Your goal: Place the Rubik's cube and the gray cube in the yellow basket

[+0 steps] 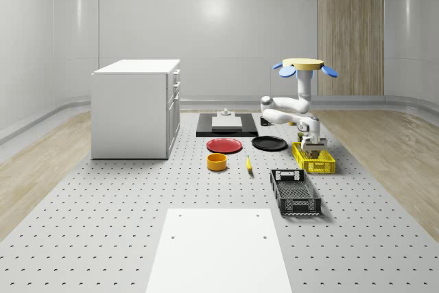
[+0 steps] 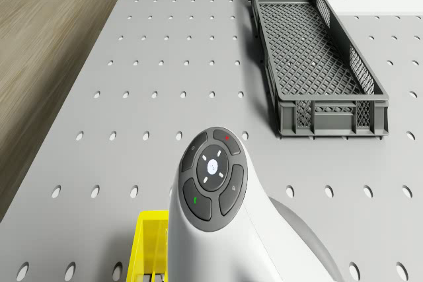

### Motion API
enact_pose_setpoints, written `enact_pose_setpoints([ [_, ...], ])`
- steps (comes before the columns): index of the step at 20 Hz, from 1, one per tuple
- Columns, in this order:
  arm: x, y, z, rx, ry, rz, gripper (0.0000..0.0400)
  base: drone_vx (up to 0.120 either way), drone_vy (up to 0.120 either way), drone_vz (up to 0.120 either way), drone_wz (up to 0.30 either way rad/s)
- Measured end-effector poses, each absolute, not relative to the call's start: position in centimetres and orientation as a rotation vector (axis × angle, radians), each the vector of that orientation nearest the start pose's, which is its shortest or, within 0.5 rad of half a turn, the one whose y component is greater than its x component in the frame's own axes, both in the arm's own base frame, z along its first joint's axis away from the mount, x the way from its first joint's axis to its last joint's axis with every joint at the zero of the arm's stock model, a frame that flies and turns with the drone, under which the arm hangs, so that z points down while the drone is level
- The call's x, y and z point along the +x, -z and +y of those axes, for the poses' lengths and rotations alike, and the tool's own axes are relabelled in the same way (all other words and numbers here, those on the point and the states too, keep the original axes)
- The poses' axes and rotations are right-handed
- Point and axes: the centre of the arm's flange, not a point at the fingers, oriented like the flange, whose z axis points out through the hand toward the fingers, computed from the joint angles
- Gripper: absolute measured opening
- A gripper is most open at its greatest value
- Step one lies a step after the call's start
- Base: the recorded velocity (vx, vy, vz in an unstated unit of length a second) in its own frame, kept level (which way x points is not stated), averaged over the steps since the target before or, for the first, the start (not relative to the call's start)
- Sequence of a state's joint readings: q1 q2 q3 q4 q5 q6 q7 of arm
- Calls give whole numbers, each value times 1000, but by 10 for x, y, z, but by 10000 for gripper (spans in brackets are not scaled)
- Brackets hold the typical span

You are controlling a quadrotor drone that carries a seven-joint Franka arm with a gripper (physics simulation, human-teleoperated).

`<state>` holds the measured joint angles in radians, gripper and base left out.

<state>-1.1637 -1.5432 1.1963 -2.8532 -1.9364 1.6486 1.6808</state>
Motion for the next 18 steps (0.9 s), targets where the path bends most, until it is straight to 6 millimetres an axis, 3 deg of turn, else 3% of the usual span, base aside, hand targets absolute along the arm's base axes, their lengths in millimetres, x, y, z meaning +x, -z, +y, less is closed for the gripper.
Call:
enact_pose_setpoints([
  [10, 299, -572, 2, 1, -786, -2, 250, 0, 0, 0, 0],
  [14, 299, -576, 2, 1, -786, -2, 340, 0, 0, 0, 0],
  [18, 299, -566, 2, 1, -786, -2, 378, 0, 0, 0, 0],
])
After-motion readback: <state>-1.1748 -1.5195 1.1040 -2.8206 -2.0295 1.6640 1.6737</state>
